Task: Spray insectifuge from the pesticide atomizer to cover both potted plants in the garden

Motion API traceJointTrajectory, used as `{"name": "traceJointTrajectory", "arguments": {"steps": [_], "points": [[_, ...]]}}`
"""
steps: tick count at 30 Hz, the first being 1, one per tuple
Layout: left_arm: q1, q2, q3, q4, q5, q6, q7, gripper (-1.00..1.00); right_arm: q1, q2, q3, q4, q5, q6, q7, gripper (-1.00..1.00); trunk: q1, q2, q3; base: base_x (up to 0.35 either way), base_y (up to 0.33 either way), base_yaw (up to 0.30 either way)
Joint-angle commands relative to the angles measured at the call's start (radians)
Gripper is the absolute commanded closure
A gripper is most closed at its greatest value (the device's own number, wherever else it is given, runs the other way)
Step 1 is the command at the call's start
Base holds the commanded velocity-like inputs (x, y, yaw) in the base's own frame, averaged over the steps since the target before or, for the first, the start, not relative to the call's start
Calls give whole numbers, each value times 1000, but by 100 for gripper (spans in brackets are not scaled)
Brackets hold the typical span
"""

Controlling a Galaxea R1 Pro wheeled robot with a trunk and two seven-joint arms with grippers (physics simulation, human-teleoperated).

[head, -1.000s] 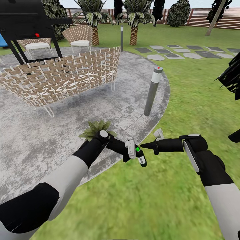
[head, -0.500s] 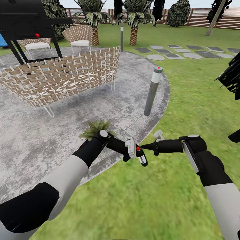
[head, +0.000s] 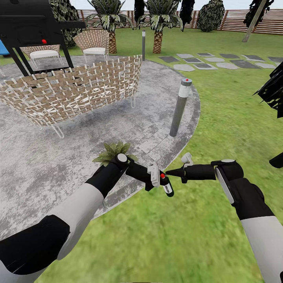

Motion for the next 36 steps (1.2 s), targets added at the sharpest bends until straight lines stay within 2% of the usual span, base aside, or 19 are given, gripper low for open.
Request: {"name": "traceJointTrajectory", "arguments": {"steps": [1, 20, 23, 27, 32, 34, 36], "points": [[0, 0, 1, 0, -3, 9, -5, 100, -1, -1, 2, 0, -6, 8, -2, 100, 0, 0, -1, 0, 0, 0], [7, 0, 9, 5, -2, 3, -7, 100, -1, -1, 1, 0, -7, 8, 0, 100, 0, 0, -1, 0, 0, 0], [22, 0, 18, 8, -1, -6, -3, 100, -1, -1, 0, 0, -7, 8, 0, 100, 0, 0, -1, 0, 0, 0], [40, 0, 40, 57, -2, -11, 34, 100, -1, -2, 0, 0, -7, 8, 0, 100, 0, 0, -1, 0, 0, 0], [62, 2, 47, 96, -1, -49, 41, 100, -1, -2, -2, -1, -7, 8, 0, 100, 0, 0, -1, 0, 0, 0], [77, 40, 54, 97, 0, -74, 41, 100, -1, -2, -2, 0, -8, 8, 0, 100, 0, 0, -1, 0, 0, 0], [105, 85, 123, 97, -1, -93, 38, 100, -1, -2, -2, 0, -8, 8, 0, 100, 0, 0, -1, 0, 0, 0]]}}
